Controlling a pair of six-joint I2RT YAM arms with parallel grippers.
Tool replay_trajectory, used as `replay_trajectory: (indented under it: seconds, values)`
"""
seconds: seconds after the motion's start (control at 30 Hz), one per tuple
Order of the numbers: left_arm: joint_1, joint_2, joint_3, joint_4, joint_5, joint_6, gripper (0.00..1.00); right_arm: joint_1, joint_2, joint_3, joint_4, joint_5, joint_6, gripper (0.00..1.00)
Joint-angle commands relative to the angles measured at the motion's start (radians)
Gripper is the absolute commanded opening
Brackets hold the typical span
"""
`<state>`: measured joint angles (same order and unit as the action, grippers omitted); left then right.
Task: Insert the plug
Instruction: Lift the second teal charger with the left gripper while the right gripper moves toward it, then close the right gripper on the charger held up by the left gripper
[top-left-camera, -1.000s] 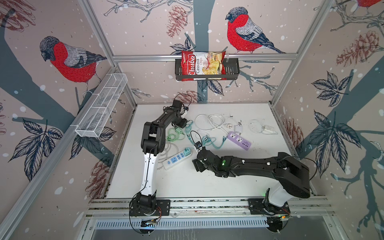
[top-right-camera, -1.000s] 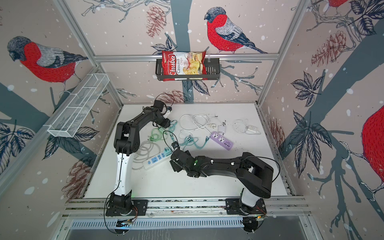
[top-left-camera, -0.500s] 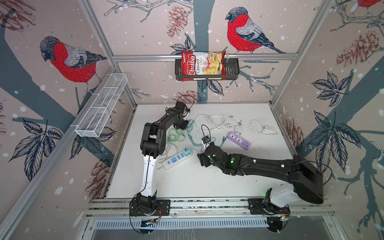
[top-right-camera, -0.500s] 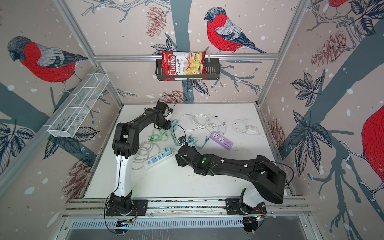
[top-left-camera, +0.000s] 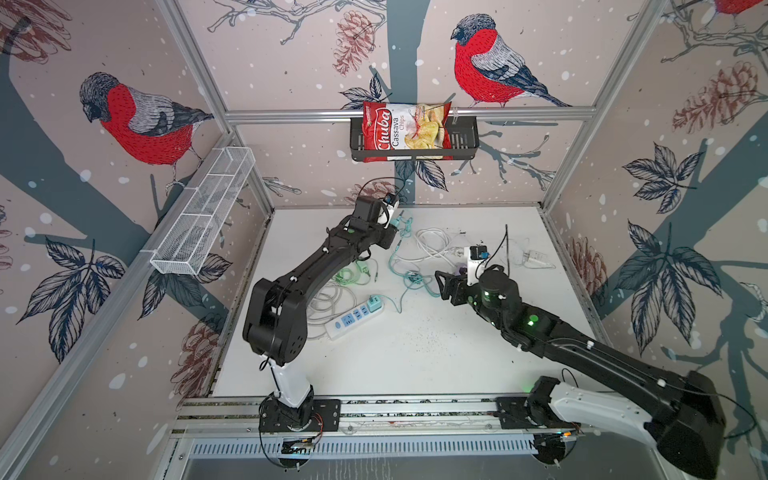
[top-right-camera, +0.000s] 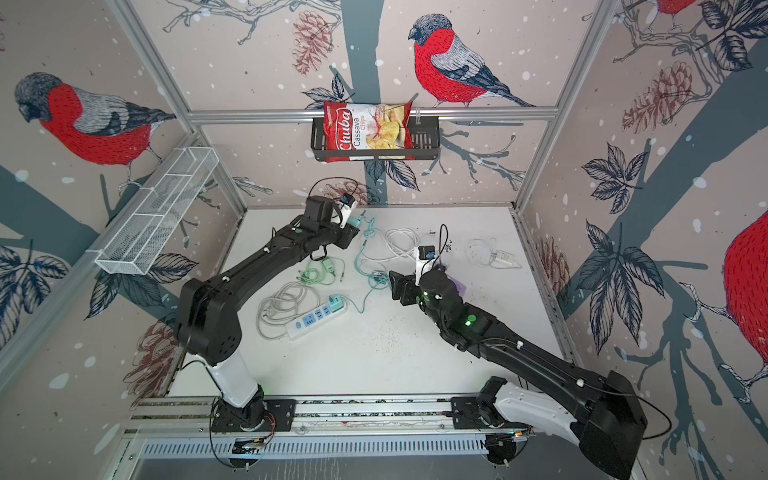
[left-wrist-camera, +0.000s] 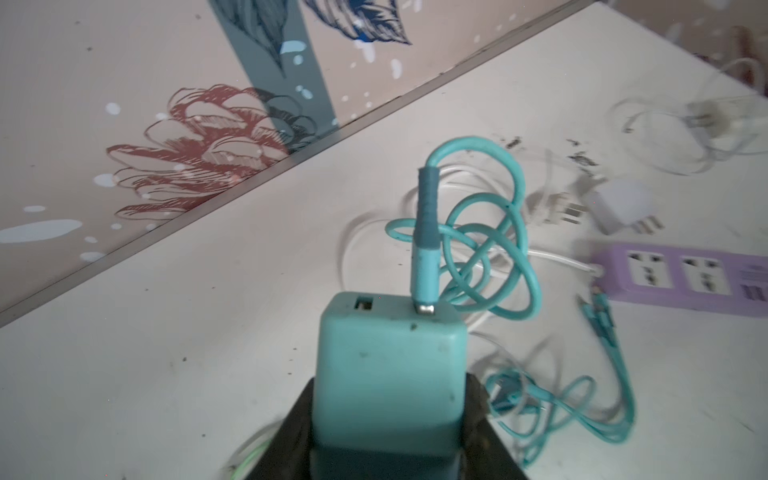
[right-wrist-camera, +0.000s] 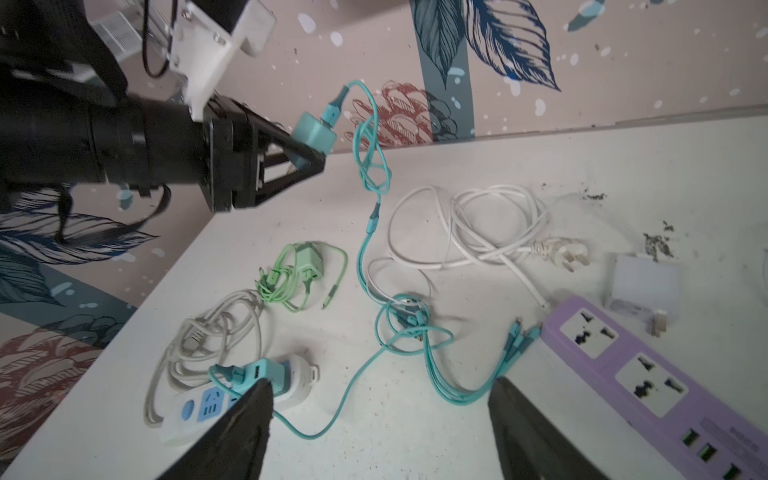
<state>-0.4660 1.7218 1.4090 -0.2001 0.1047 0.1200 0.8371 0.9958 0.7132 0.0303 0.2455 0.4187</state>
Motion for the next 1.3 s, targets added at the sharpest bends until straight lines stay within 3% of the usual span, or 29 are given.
replay_trajectory:
  seconds: [0.0,0.13,0.3,0.57,0.8,1.27]
  values:
    - [-0.029,-0.107,-0.133,0.29,0.092,-0.028,0.18,-0.041,-0.031,0.025,0.035,-0.11,-0.026,0.82]
    - [-0.071,-0.221,-0.296,0.459,0.16,-0.067,0.2,-0.103,-0.026,0.075,-0.003,-0.21,-0.022,0.8]
    - [-0.139,-0.296,-0.441,0.587,0.156,-0.053,0.21,-0.131,0.016,0.105,0.01,-0.405,-0.006,0.73]
    - [-0.173,-0.311,-0.565,0.712,0.149,-0.057,0.2,-0.127,0.067,0.12,0.003,-0.569,0.021,0.49]
    - [-0.184,-0.311,-0.576,0.701,0.132,-0.057,0.19,-0.127,0.105,0.108,0.067,-0.64,0.032,0.46]
    - [-0.196,-0.359,-0.614,0.679,0.156,-0.066,0.19,-0.162,0.231,0.174,0.134,-0.627,0.039,0.45]
